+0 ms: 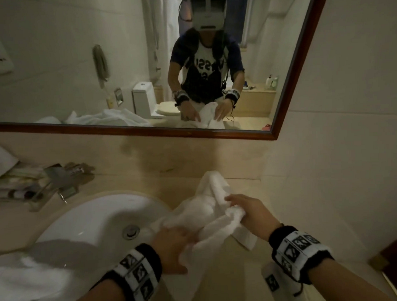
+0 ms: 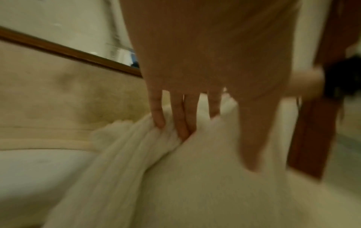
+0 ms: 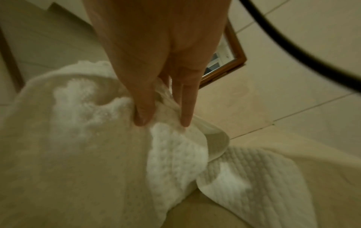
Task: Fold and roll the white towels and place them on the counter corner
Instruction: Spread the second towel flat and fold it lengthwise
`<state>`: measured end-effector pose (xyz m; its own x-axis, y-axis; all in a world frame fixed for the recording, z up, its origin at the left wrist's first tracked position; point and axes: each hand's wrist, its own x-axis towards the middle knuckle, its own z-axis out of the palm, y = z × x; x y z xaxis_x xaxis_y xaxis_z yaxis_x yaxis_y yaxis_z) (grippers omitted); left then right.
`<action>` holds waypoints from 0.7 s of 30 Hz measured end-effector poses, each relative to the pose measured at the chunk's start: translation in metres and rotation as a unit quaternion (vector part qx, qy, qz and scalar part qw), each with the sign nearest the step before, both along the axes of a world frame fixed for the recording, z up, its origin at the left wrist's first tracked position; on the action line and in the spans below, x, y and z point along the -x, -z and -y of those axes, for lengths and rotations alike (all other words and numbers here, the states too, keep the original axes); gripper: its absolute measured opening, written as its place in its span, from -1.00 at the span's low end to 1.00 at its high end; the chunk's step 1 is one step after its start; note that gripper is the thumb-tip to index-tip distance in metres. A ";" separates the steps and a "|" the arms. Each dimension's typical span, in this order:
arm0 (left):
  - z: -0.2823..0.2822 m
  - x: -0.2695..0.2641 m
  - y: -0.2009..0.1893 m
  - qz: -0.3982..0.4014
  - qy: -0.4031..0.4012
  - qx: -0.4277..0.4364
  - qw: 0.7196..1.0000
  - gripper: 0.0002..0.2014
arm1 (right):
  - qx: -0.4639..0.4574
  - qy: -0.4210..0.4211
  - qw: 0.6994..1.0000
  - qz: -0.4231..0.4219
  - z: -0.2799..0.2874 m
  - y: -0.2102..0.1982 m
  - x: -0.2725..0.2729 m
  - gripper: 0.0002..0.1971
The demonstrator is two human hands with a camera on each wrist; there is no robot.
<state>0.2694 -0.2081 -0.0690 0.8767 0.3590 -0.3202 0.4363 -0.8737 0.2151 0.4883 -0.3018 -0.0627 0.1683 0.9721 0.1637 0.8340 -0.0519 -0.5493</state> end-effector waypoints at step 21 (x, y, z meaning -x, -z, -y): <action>0.016 0.007 0.059 -0.033 -0.054 -0.053 0.997 -0.35 | 0.412 -0.004 0.902 0.128 0.102 0.035 0.009 -0.53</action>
